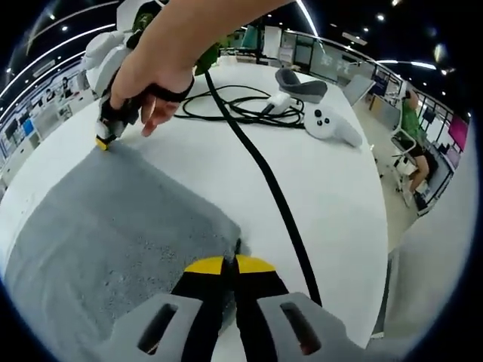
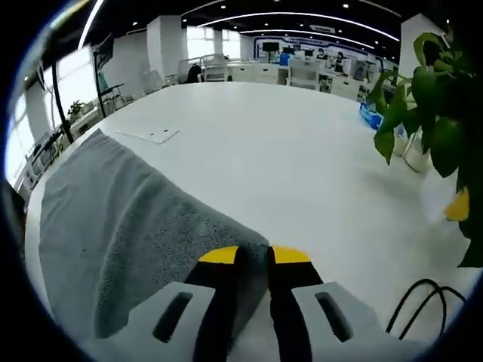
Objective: Fold the towel on the table until its edges align and the towel forms a compact rectangular stack.
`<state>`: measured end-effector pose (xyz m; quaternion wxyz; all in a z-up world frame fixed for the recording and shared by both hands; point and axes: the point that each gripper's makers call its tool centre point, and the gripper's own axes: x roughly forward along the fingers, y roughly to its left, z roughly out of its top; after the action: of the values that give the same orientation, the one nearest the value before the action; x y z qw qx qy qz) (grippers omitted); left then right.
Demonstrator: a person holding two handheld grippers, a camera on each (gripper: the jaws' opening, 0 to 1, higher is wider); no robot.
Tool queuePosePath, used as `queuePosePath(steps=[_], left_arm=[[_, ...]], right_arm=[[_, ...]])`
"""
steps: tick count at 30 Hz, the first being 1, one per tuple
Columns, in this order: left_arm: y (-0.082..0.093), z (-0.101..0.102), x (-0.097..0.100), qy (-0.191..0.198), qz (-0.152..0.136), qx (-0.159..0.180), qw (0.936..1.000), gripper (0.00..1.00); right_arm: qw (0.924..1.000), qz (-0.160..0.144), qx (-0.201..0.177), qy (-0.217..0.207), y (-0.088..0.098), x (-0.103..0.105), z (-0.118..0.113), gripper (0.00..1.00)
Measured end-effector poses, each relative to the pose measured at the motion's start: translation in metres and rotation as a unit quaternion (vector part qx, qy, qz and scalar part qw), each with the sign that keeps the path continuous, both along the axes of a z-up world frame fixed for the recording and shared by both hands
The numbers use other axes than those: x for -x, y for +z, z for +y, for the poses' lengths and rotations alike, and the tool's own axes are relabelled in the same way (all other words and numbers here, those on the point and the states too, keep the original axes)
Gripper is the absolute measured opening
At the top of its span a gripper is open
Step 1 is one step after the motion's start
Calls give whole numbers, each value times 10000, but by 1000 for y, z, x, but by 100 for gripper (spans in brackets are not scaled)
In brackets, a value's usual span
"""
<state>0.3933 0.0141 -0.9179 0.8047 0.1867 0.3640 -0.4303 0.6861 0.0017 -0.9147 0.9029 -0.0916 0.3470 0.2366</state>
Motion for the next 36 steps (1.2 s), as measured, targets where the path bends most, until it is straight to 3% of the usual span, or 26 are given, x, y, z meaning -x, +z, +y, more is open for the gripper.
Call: queuePosePath(steps=[5, 10, 12, 15, 18, 21, 23, 32, 34, 36], left_arm=[[0, 0, 0, 122, 63, 35, 9999, 3], [0, 1, 0, 215, 56, 65, 9997, 3], [0, 0, 0, 166, -15, 49, 9998, 3], [0, 0, 0, 111, -61, -6, 9999, 3], [0, -2, 5, 489, 465, 227, 9975, 3], [4, 3, 3, 575, 573, 191, 9965, 2], [9, 0, 5, 582, 674, 387, 9953, 2], [44, 6, 7, 489, 371, 603, 9963, 2], [53, 12, 10, 317, 164, 559, 9978, 2], [56, 23, 14, 318, 154, 477, 9982, 2]], right_arm=[[9997, 5, 49, 249, -1, 0, 9, 3], [9999, 59, 27, 141, -1, 9, 7, 2], [9987, -163, 310, 369, -1, 11, 7, 2], [9982, -162, 403, 415, 1, 19, 7, 2], [9980, -233, 440, 377, 5, 19, 4, 2], [9984, -320, 340, 329, 11, 16, 4, 2], [9981, -358, 359, 363, 16, 19, 4, 1], [9978, -448, 264, 404, 33, 23, 2, 1], [9979, -457, 215, 412, 37, 24, 2, 1], [9976, -496, 201, 433, 43, 28, 1, 1]])
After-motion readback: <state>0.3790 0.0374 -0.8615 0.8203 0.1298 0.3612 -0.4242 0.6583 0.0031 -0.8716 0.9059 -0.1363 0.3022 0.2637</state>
